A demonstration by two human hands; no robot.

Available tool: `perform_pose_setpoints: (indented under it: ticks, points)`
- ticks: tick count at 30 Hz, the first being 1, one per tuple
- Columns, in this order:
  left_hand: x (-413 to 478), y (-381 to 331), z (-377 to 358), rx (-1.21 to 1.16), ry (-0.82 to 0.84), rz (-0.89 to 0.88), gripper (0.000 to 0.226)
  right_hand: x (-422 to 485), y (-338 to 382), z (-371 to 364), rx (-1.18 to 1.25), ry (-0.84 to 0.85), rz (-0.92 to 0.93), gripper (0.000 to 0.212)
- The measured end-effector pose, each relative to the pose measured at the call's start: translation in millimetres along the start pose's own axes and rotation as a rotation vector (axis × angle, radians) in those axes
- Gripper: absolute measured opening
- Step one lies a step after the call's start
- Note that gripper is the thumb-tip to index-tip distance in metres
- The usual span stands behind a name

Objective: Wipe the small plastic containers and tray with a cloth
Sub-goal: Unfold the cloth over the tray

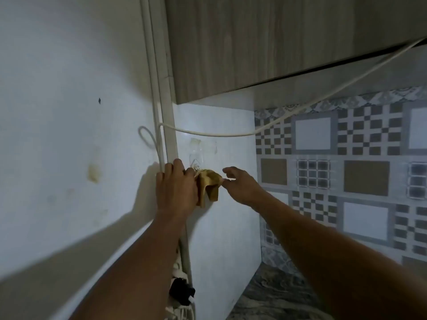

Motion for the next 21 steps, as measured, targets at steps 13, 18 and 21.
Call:
perform_pose_setpoints:
  ticks: [13, 18, 21]
  points:
    - [31, 7, 12, -0.201, -0.38, -0.116, 0.014, 43, 47, 14, 0.258, -0.223, 0.098, 0.016]
    - [34, -4, 22, -0.485, -0.305, -0.073, 0.01, 26, 58, 35, 0.38, -0.172, 0.056, 0.022]
    - [23, -15, 5, -0.791, 0.055, 0.132, 0.002, 3, 24, 41, 0.374, 0.03, -0.176, 0.025]
Point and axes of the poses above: each hand's wrist, its own x-axis towards the middle knuckle, its own z-axis out of the back of the hand, y = z × x, the point moved 6 cm from there along x, towards the middle knuckle, and after that the axes turned 2 degrees about -y, right-handed, at the moved point
